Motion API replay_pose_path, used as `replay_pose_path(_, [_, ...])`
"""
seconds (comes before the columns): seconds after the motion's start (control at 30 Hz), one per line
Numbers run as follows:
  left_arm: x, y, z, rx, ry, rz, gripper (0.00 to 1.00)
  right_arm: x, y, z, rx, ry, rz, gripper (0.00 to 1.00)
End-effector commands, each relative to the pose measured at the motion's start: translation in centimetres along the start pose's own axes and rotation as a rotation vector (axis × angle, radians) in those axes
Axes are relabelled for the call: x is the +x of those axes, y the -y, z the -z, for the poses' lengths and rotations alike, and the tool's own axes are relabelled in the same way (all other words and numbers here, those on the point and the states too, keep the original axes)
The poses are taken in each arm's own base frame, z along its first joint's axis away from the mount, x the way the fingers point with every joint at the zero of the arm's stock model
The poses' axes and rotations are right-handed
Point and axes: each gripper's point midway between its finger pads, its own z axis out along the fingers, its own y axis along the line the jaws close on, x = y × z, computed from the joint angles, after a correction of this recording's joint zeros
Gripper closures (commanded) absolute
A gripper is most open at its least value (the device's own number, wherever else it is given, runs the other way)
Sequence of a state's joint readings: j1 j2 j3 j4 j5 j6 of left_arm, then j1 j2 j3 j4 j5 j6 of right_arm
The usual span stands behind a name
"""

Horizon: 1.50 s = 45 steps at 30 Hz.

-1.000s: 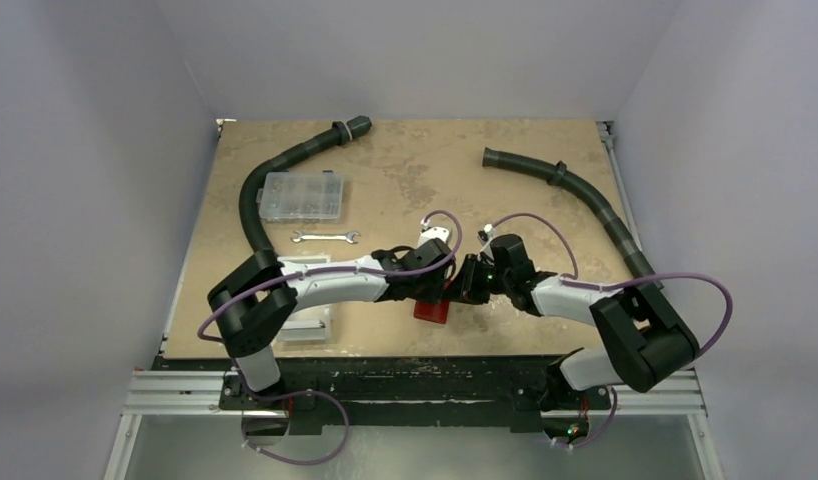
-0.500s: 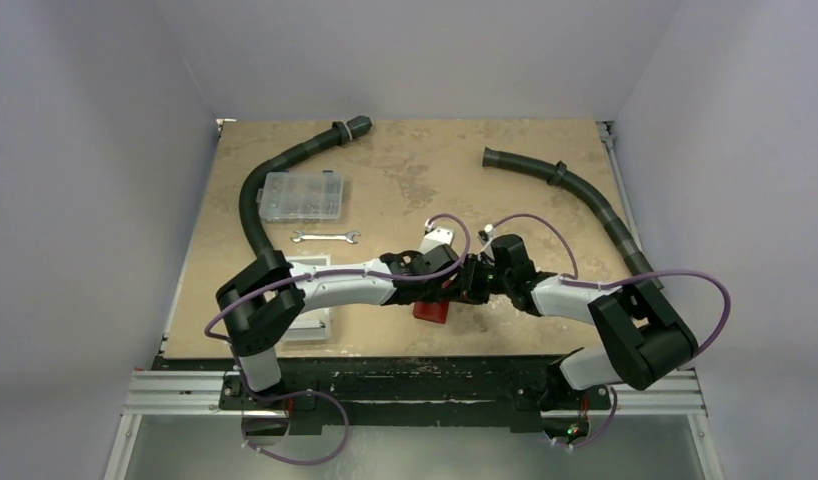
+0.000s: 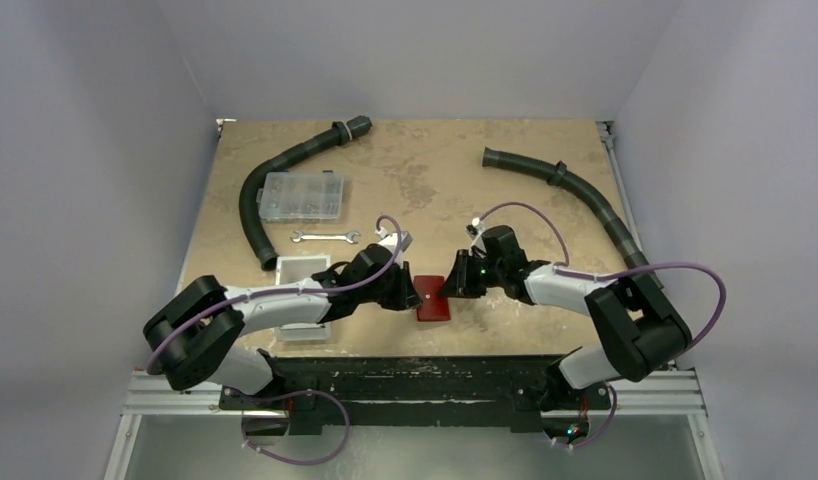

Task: Put the credit cards into the card holder
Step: Open the card holder at the center of the board.

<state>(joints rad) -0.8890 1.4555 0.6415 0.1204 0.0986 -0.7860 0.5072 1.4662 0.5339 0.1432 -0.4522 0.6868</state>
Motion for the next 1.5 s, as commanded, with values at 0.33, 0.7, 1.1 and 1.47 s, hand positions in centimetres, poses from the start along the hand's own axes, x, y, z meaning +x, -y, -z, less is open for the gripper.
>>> replay_pose_path(0.33, [-1.2,-1.7,2.8,-0.087,0.096,0.116,1.0,-1.3,-1.0,3.0,0.44,0.139,0.354,0.1])
replay_pose_path(0.7, [-1.1,-1.2,3.1,-0.055,0.107,0.153,1.0,4.6,-5.0,-0.4,0.37,0.109,0.563,0.01])
replay_pose_path(1.1, [0.0,-3.1,4.3,-0.135,0.086,0.125,1.0,4.3,-4.9,0.5,0.329,0.154,0.416,0.51])
replay_pose_path(1.47, [1.9,-5.9,5.3,-0.248,0.021,0.057,1.0,3.2,-2.7,3.1,-0.041,0.059,-0.045,0.23])
